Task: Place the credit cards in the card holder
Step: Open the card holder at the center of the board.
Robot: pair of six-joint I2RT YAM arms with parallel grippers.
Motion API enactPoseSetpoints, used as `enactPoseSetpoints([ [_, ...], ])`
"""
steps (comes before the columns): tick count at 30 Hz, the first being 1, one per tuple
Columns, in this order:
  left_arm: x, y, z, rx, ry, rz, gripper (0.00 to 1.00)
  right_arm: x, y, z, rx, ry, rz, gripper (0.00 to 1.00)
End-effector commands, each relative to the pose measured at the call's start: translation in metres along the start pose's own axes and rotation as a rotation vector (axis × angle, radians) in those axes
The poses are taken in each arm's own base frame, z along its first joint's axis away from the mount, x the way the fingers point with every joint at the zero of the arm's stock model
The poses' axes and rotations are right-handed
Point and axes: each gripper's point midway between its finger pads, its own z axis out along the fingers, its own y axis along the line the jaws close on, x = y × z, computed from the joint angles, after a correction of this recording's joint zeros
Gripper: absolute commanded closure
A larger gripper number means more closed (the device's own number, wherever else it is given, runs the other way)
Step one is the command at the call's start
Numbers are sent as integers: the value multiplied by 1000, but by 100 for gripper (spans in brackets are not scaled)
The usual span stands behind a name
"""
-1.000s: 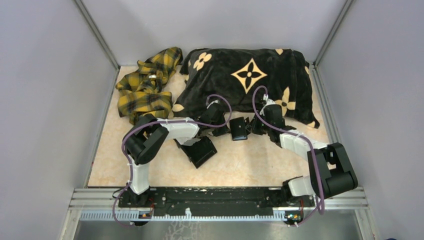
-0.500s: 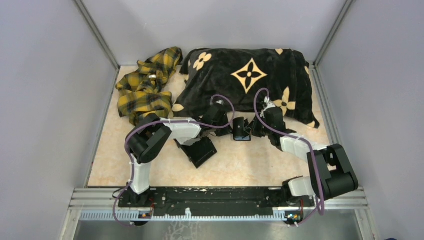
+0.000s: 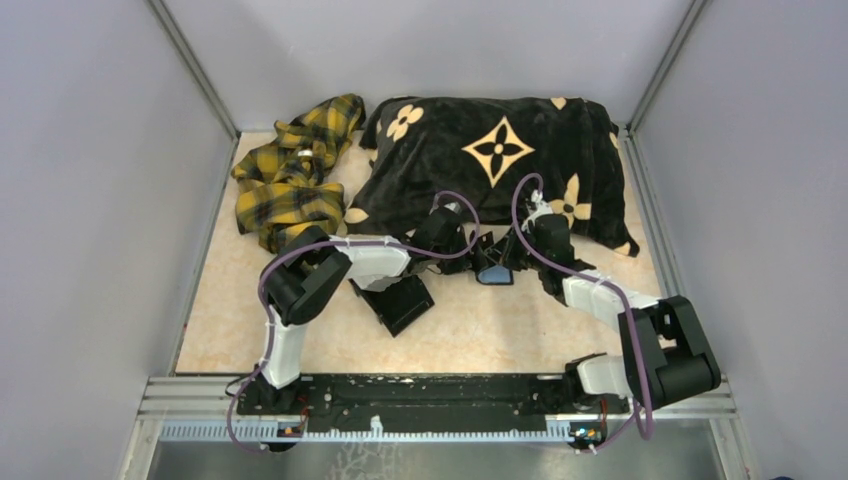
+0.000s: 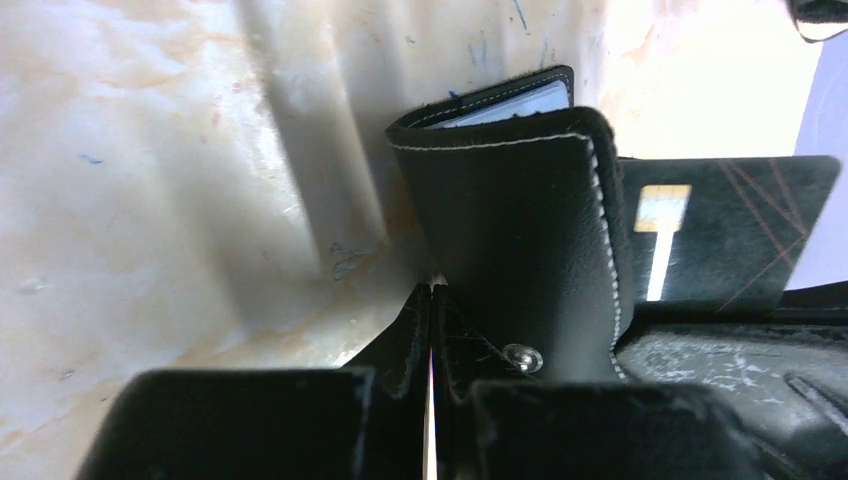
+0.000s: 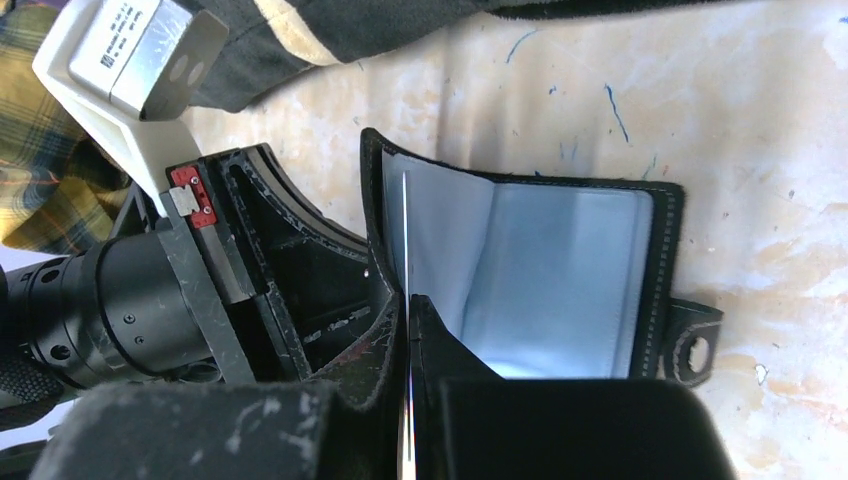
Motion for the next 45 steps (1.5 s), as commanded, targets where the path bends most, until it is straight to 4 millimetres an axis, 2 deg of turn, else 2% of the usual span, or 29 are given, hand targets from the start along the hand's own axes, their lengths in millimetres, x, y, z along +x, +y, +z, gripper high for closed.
enactPoseSetpoints([
  [1,52,30,14,-88,161,40,98,-1,6,-1,-45,-19,-2,100],
  [15,73,3,49,-18,238,91,97,9,-19,-12,75,-2,-56,100],
  [23,89,5,53,8,316,125,89,21,-34,-6,117,35,-57,100],
  [29,104,36,38,-122,391,159,84,25,-38,-1,130,56,-62,100],
  [35,94,58,3,-266,338,174,81,32,-40,6,154,81,-88,100],
  [45,61,58,-41,-377,203,190,69,44,-42,13,193,114,-127,100],
])
